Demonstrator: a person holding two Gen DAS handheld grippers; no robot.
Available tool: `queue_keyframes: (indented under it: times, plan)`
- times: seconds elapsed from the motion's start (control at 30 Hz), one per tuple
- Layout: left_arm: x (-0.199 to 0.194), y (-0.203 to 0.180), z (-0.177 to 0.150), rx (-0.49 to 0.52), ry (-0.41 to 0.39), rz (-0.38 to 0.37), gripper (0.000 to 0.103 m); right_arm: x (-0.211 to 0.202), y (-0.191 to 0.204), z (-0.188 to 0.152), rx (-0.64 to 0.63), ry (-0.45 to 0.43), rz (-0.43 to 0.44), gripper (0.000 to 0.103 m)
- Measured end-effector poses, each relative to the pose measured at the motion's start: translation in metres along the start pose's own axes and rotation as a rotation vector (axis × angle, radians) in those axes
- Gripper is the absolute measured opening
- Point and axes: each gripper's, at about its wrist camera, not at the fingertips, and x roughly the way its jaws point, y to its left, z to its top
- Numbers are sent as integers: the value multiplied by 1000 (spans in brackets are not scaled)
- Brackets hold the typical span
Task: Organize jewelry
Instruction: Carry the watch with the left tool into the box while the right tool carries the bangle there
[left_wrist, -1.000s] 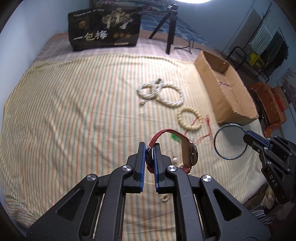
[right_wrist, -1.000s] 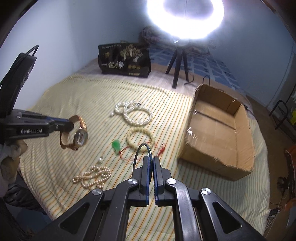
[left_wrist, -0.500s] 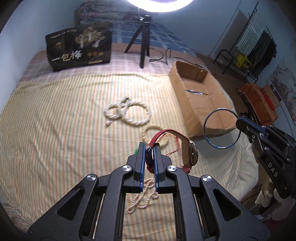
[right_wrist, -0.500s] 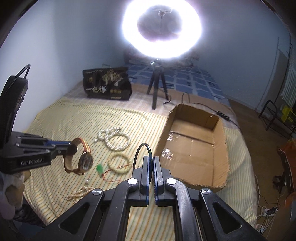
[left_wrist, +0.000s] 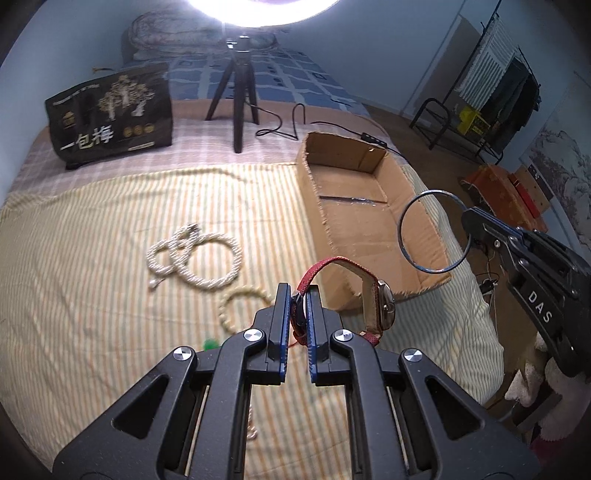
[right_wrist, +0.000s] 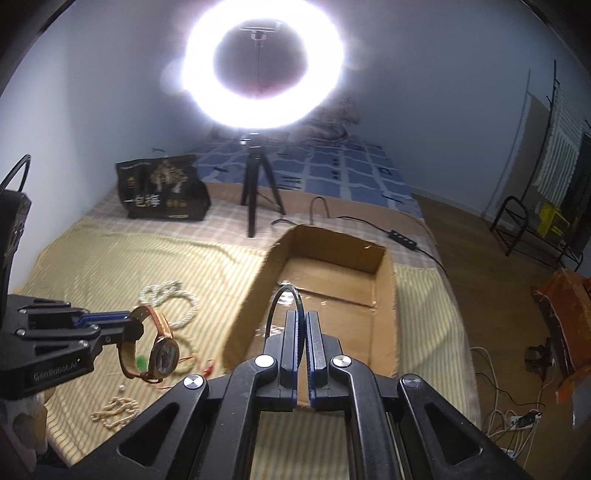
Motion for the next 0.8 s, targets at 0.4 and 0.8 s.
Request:
queue_keyframes:
  times: [0.4,0.8]
  plan:
    - [43,-33,24,-16,2,-31,6,36,-41,10,59,29,-30,1]
    - [77,-49,34,-21,33,-48,6,74,-59,15,86,65,-31,1]
